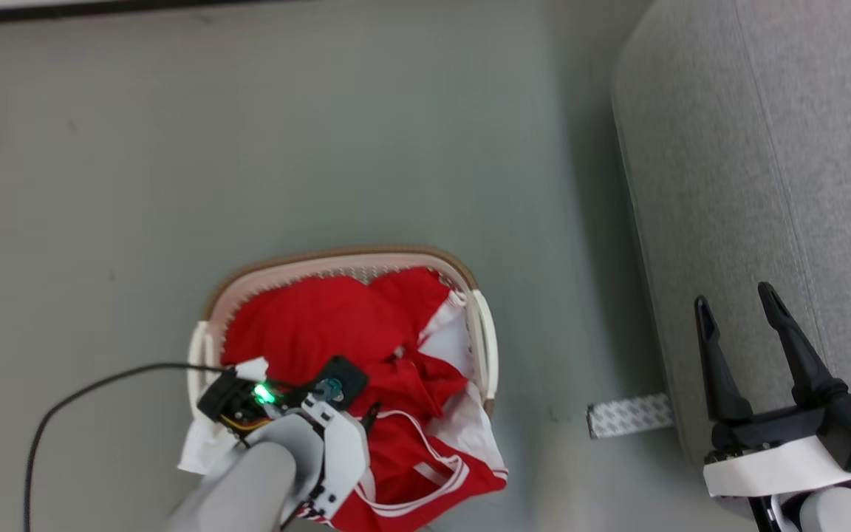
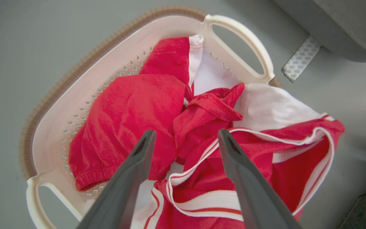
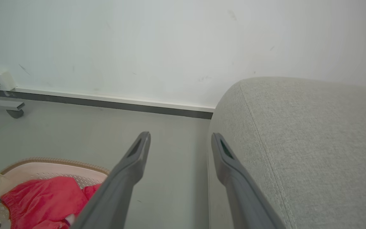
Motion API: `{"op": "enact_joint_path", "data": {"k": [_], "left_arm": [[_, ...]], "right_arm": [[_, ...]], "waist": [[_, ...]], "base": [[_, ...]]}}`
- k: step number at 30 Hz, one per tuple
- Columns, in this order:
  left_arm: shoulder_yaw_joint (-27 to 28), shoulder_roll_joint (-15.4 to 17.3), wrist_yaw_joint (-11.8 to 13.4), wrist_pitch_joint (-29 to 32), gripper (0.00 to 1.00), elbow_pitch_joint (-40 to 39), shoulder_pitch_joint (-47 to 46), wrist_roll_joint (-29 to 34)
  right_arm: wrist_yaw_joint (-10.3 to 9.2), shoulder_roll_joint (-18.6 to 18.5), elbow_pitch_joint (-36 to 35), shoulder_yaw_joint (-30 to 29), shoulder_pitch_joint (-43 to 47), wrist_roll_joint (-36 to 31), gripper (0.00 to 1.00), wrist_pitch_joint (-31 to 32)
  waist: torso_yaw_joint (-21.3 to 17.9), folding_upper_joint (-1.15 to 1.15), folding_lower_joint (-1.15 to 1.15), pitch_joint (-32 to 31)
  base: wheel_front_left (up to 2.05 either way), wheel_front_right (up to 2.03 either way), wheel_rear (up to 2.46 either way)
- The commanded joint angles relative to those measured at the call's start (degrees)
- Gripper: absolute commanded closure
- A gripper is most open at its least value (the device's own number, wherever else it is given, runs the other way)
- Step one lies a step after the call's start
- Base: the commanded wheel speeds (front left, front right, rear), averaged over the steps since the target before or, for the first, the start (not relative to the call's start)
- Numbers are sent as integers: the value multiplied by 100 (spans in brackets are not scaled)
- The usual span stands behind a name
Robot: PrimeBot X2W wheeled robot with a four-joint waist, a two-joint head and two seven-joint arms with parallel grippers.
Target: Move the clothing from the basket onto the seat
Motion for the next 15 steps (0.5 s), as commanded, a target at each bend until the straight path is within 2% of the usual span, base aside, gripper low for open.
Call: {"op": "enact_joint_path", "data": {"k": [1, 6, 15], "left_arm": [[-125, 139, -5, 76, 0, 87, -137, -127], [-805, 473, -6, 412, 0, 410, -526, -579], [-1488, 853, -7, 656, 0, 551, -819, -1354]], "right_arm": [[-12, 14, -41, 12, -111, 46, 0, 0], [-12, 100, -127, 52, -240, 84, 0, 0], [-12, 188, -125, 18, -320, 103, 0, 0]], "waist": [[-306, 0, -2, 412], [-485, 0, -2, 737], [-606, 0, -2, 973]], "base": [[0, 0, 0], [0, 0, 0], [0, 0, 0]]}}
